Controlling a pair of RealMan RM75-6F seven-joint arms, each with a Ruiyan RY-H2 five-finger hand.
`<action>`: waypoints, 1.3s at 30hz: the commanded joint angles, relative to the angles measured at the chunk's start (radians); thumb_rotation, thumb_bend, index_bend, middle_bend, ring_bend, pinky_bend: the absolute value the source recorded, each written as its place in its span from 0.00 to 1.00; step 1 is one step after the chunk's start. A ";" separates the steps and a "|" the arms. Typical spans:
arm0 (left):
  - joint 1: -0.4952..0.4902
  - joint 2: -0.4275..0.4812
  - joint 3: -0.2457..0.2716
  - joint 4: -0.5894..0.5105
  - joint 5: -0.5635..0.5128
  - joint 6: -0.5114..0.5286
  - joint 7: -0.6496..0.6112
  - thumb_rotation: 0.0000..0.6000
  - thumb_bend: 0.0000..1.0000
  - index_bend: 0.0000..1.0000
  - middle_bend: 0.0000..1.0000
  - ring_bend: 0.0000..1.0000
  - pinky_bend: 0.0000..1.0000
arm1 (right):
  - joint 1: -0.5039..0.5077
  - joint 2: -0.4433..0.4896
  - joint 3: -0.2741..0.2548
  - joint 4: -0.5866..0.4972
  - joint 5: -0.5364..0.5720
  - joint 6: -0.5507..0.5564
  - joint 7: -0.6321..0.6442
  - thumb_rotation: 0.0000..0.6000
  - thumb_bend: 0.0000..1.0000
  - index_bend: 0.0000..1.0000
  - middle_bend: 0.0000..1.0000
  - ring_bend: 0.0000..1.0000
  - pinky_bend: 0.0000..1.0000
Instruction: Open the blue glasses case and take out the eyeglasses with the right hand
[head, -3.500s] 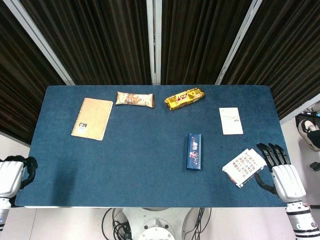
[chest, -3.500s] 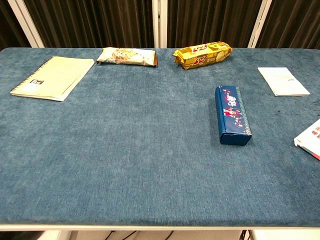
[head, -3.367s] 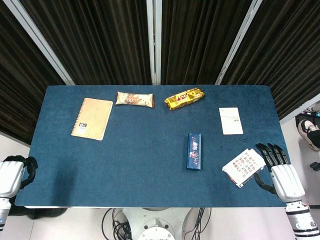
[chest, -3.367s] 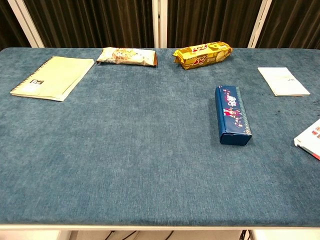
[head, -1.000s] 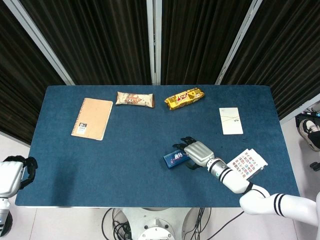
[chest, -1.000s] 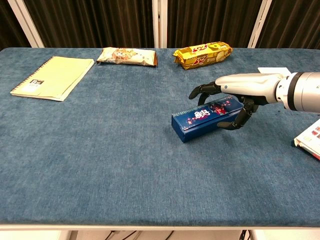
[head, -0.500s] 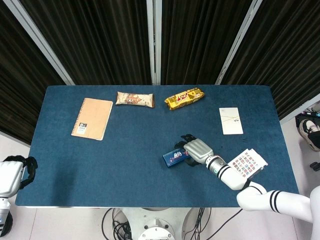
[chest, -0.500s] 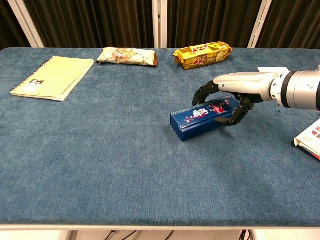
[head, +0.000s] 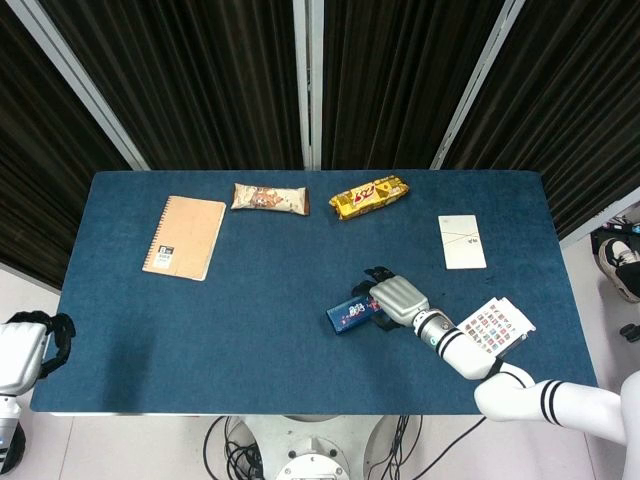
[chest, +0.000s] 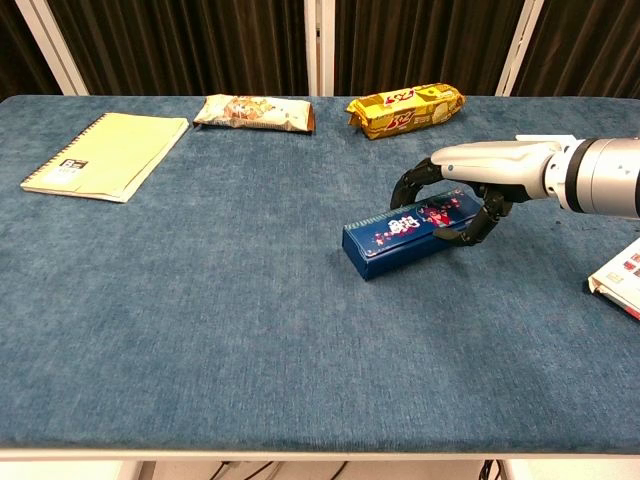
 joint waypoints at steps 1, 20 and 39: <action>0.000 0.000 0.000 0.000 0.000 0.000 0.000 1.00 0.58 0.66 0.65 0.46 0.41 | 0.002 -0.001 0.000 0.001 0.002 -0.001 -0.001 1.00 0.44 0.24 0.23 0.00 0.00; 0.000 0.002 0.000 0.000 0.000 -0.001 -0.005 1.00 0.58 0.66 0.65 0.46 0.41 | 0.075 -0.108 0.040 0.122 0.059 -0.044 -0.006 1.00 0.48 0.31 0.25 0.00 0.00; -0.002 0.003 0.000 0.002 0.000 -0.005 -0.016 1.00 0.58 0.66 0.65 0.46 0.41 | 0.215 -0.314 0.165 0.421 0.225 -0.017 -0.068 1.00 0.45 0.00 0.05 0.00 0.00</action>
